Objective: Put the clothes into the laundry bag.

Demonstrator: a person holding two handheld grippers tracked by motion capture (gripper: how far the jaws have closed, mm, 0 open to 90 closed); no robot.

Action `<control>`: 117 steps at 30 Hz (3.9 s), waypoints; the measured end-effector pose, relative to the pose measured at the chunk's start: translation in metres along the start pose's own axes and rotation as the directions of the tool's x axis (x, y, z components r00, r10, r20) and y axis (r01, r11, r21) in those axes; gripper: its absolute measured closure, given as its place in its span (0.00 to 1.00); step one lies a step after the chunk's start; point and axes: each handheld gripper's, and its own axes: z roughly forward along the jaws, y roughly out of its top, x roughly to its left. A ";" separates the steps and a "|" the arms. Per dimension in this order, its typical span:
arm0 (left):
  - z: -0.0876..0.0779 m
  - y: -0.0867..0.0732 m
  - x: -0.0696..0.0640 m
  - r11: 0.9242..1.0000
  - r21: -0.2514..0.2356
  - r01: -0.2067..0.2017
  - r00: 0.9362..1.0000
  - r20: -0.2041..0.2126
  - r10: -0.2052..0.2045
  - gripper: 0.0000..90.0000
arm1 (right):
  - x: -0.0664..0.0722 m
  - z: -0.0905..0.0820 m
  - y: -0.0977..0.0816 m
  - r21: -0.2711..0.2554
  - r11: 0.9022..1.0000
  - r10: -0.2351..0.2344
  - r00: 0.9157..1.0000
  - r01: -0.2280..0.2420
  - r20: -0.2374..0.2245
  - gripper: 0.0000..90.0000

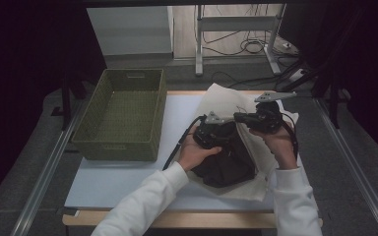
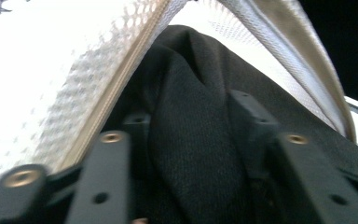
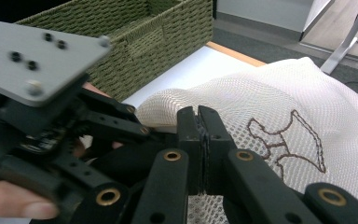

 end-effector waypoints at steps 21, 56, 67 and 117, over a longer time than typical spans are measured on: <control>-0.090 -0.035 -0.013 0.998 -0.051 -0.027 1.000 0.000 0.027 0.33 | 0.000 0.002 -0.001 0.009 1.000 -0.001 1.000 0.001 0.011 0.99; -0.055 -0.085 -0.016 0.990 0.140 0.003 0.998 0.060 -0.011 0.43 | 0.001 0.005 -0.002 0.022 1.000 -0.007 1.000 0.007 0.014 0.99; -0.037 -0.091 -0.019 0.982 0.183 -0.051 0.997 0.067 0.039 0.85 | 0.003 0.008 -0.002 0.035 0.999 -0.014 1.000 0.013 0.013 0.99; 0.008 -0.056 -0.003 0.974 0.214 -0.075 0.995 -0.054 0.088 0.93 | 0.005 0.004 0.000 0.023 1.000 -0.011 1.000 0.011 -0.014 0.99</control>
